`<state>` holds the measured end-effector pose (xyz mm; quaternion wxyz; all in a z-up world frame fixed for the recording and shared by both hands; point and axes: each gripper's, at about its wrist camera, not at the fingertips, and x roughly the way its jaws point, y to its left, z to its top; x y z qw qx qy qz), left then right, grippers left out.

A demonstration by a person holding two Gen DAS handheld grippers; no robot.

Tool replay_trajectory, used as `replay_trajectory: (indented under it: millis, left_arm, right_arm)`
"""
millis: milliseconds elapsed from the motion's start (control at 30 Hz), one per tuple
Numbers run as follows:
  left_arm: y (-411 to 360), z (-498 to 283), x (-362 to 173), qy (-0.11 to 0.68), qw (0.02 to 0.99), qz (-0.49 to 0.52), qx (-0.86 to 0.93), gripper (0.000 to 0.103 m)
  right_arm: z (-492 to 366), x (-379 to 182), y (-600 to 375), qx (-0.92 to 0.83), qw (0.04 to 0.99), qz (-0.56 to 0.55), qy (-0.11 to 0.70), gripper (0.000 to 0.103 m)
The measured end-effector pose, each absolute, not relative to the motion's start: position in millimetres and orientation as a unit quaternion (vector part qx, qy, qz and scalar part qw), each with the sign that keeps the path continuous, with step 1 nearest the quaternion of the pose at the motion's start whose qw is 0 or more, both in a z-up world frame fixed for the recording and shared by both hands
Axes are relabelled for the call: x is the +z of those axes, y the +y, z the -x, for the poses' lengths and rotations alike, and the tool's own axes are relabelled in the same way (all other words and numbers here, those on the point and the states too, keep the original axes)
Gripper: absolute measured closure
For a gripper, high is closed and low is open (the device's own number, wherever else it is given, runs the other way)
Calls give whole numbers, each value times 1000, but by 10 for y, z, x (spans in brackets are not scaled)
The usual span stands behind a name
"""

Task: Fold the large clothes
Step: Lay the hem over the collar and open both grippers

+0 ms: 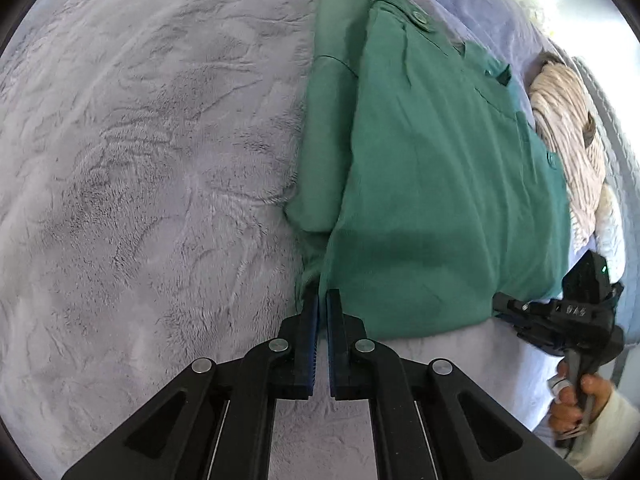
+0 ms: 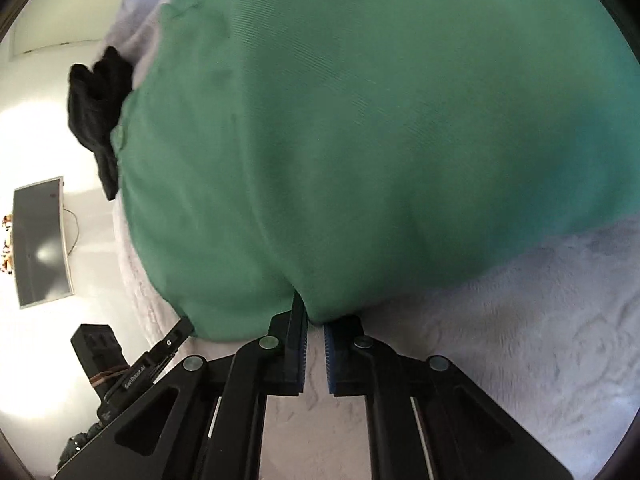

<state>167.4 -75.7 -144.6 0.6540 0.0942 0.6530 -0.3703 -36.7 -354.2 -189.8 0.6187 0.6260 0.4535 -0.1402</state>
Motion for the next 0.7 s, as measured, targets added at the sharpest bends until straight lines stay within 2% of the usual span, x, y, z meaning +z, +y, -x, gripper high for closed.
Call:
replay_trajectory:
  millis: [200,333,433,567,700]
  left_arm:
    - [-732,-1615,-1179,639,667,-118,-366,97]
    - [-776,-1656,-813,610,688,-111,-377,97]
    - [-1033,-1701,-659,588,701,-105,-389,97]
    - [-1416,-1687,-805,583,704,-129,-384,97]
    - [-1654,-1631,-1230,598,701,-188,-340,97]
  right_arm:
    - [454,-1685,-3573,-98,622,-595,500,94]
    - [759,-1228,-3849,-105,675,-556,474,94]
    - [1088,-977,-4287,-185,704,-516,452,94]
    - [1522,-1020,-4927,-280,689,-513,429,94]
    - [1751,-1379,-5243,-335,648,-499,467,94]
